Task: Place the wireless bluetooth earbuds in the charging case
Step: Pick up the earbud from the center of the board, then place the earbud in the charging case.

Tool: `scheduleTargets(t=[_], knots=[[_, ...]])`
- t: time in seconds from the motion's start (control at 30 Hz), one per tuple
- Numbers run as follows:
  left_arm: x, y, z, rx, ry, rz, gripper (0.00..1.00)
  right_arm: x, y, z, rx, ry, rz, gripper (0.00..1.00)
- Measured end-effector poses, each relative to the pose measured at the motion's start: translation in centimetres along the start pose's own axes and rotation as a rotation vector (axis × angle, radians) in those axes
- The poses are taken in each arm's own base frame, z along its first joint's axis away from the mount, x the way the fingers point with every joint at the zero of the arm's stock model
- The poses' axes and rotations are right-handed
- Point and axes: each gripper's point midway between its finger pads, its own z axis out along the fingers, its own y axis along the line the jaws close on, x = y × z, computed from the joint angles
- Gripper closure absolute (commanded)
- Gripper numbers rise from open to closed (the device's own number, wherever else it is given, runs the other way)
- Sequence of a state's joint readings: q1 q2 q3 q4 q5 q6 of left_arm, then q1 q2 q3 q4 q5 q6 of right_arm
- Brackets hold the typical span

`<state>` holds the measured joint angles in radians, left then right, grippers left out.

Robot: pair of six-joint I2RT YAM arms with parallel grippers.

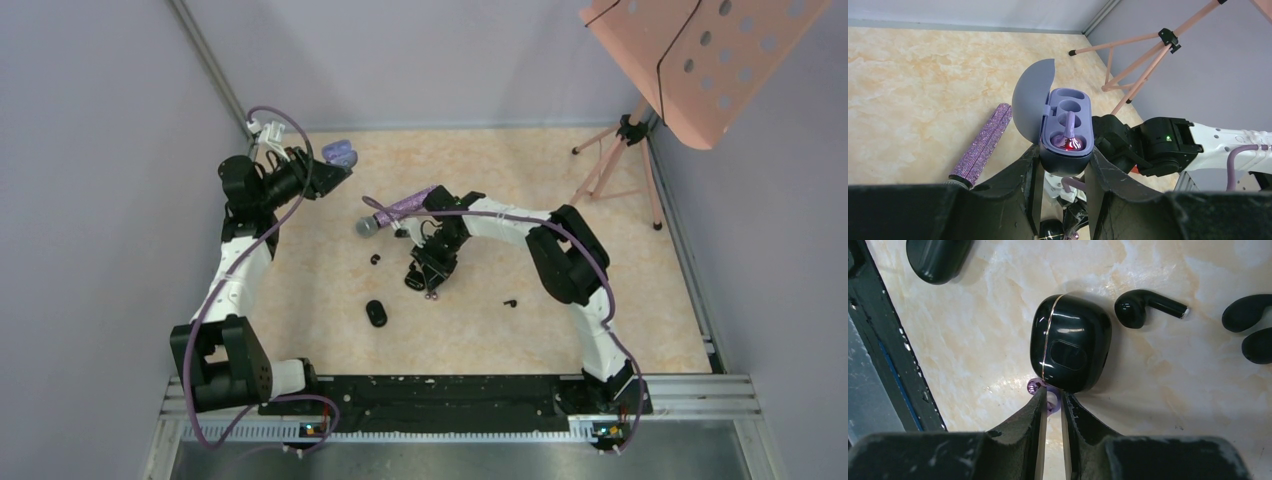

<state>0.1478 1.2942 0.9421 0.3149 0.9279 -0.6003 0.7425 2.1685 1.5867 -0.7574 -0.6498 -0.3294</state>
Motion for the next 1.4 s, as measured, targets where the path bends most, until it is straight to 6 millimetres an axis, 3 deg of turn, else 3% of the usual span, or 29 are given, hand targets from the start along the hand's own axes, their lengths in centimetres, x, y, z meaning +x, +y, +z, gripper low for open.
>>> scheduleTargets(t=[0.4,0.67,1.07,1.13,1.23,1.4], knots=[[-0.4,-0.2,0.1,0.006,-0.014,0.015,1.0,1.4,0.4,-0.3,0.118,0.058,-0.181,0.87],[-0.3,0.1,0.1,0.004,-0.011,0.011,1.0,1.4,0.2,-0.2,0.198,0.057,-0.248,1.0],[0.3,1.0,0.5,-0.005,0.006,-0.01,1.0,0.6,-0.7,-1.1,0.327,0.084,-0.341,1.0],[0.5,1.2,0.6,-0.004,0.01,-0.012,1.0,0.0,-1.1,-2.5,0.38,0.085,-0.401,1.0],[0.9,1.5,0.9,0.009,0.024,-0.015,1.0,-2.4,-0.6,-6.2,0.466,0.021,-0.505,1.0],[2.4,1.5,1.8,0.053,0.077,-0.021,1.0,-9.3,3.9,-16.1,0.658,-0.273,-0.724,1.0]])
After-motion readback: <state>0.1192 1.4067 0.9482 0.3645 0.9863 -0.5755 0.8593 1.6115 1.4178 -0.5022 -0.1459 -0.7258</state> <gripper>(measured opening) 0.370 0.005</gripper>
